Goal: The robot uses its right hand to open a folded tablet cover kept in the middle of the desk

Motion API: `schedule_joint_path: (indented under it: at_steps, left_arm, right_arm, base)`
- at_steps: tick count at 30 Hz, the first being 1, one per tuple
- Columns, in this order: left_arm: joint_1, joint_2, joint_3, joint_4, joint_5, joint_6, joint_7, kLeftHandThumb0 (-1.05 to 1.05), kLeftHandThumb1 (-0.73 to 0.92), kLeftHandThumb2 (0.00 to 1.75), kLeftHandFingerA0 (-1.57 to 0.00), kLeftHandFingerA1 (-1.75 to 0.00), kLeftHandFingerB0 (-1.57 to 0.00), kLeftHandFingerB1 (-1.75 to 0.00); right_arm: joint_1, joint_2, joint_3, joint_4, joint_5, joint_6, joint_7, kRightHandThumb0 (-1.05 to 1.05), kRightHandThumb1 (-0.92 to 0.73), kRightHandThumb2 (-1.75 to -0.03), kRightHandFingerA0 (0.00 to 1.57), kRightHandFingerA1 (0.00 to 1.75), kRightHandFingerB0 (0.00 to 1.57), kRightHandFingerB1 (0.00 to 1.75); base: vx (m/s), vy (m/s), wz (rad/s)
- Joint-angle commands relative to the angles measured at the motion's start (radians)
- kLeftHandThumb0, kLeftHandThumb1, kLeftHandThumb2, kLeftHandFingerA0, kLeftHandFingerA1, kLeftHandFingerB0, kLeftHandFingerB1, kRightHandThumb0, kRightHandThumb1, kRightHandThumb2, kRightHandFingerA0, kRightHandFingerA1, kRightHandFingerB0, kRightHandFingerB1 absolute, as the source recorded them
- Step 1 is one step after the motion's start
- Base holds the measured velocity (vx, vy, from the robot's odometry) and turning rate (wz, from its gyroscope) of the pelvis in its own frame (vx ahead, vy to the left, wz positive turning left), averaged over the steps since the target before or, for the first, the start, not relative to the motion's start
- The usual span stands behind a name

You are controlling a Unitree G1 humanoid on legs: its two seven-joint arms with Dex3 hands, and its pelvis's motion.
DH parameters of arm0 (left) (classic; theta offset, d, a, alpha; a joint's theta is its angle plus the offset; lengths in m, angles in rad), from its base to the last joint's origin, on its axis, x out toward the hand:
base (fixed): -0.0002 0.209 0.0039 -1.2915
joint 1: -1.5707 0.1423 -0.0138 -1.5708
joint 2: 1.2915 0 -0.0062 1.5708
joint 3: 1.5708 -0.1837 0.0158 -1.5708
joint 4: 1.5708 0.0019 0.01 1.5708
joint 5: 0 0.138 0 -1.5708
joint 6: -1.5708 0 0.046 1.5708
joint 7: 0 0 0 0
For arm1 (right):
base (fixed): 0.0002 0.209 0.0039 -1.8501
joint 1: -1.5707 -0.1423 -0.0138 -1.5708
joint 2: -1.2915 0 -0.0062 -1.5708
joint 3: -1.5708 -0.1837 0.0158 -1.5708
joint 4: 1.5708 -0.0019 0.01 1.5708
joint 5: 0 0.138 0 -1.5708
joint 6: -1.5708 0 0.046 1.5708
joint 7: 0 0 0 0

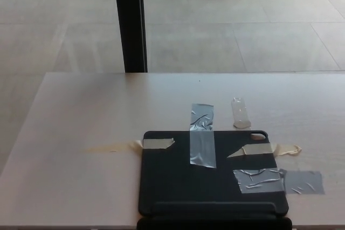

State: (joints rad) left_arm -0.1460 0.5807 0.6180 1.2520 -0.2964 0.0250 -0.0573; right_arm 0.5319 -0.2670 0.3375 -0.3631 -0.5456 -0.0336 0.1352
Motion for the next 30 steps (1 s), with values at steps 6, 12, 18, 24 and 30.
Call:
schedule_joint_path:
  at_steps: [6,12,18,24,30]
  left_arm:
    - [0.004,0.027,-0.009,0.005,0.0,-0.014,0.012,-0.71,0.8,0.63,-0.86,-0.79,-0.7,-0.69]
    - [0.012,0.024,-0.007,0.01,-0.004,-0.014,0.007,-0.71,0.8,0.63,-0.85,-0.79,-0.69,-0.69]
    - [0.027,0.027,-0.008,0.008,-0.004,-0.021,-0.002,-0.72,0.79,0.63,-0.81,-0.78,-0.69,-0.69]
    - [0.037,0.027,-0.009,0.011,-0.001,-0.023,0.003,-0.72,0.58,1.05,-0.81,-0.83,-0.7,-0.77]
    - [0.045,0.02,0.006,0.02,-0.016,-0.024,-0.003,-0.73,0.79,0.63,-0.85,-0.77,-0.69,-0.69]
  right_arm:
    - [-0.058,0.04,-0.122,-0.177,0.255,0.382,0.24,-0.86,-0.79,-1.16,0.61,0.66,0.38,0.54]
    - [-0.264,0.019,-0.449,-0.273,0.498,0.457,0.252,-0.79,-0.92,-0.69,0.58,0.56,0.36,0.4]
    - [-0.42,-0.062,-0.83,-0.221,0.618,0.517,0.179,-0.88,-0.91,-0.73,0.61,0.49,0.4,0.39]
    - [-0.474,-0.203,-1.178,0.238,0.738,0.233,0.092,-0.89,-0.88,-0.67,0.81,0.52,0.58,0.43]
    - [-0.434,-0.284,-1.306,0.654,0.665,0.089,-0.061,-0.81,-0.85,-0.66,0.89,0.54,0.54,0.41]
  base:
    - [0.0,0.0,0.0]
    - [0.0,0.0,0.0]
    - [0.0,0.0,0.0]
    - [0.0,0.0,0.0]
    - [0.0,0.0,0.0]
